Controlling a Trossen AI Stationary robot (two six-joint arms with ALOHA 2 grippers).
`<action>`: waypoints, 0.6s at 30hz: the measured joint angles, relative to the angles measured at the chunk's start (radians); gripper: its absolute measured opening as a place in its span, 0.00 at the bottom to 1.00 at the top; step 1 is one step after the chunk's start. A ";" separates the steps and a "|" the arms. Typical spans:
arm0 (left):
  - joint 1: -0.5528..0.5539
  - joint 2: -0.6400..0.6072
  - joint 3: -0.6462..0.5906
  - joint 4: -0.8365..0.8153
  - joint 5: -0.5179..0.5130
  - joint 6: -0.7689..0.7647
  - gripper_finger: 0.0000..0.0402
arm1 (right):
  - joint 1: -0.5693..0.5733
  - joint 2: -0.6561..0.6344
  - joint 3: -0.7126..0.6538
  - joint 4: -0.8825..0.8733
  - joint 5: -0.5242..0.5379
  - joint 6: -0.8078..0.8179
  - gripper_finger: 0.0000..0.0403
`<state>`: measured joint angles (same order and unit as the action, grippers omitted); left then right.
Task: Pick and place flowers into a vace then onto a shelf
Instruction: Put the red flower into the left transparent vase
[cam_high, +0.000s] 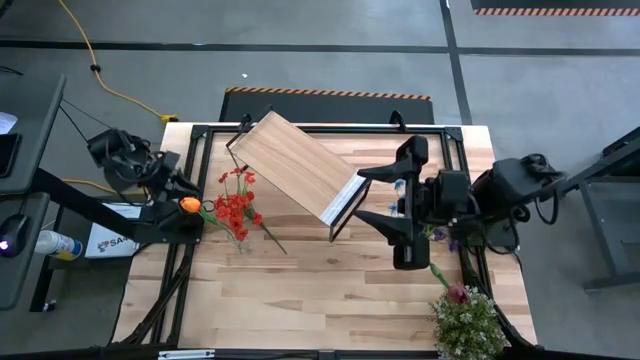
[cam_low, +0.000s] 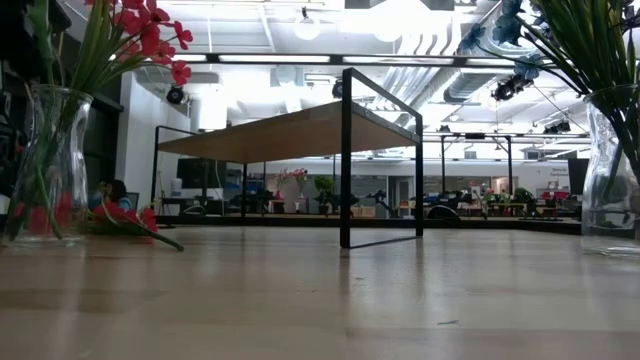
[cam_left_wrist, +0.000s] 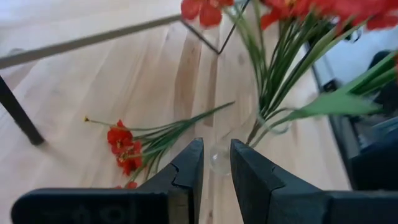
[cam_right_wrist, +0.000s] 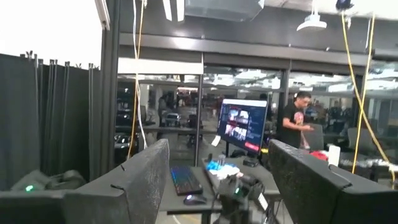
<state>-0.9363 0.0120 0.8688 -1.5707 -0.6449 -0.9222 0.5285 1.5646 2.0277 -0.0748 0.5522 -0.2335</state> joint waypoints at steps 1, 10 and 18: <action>0.000 0.000 0.014 0.000 -0.001 0.000 0.28 | 0.000 0.000 0.000 -0.008 0.000 0.014 0.66; 0.000 0.000 0.050 0.000 0.003 -0.026 0.28 | -0.021 0.000 0.000 -0.046 -0.012 0.054 0.66; 0.000 0.000 0.050 0.000 0.086 -0.069 0.28 | 0.006 0.012 0.000 -0.104 -0.119 0.187 0.66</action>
<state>-0.9363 0.0120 0.9184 -1.5711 -0.5589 -0.9915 0.5345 1.5771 2.0277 -0.1784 0.4337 -0.0467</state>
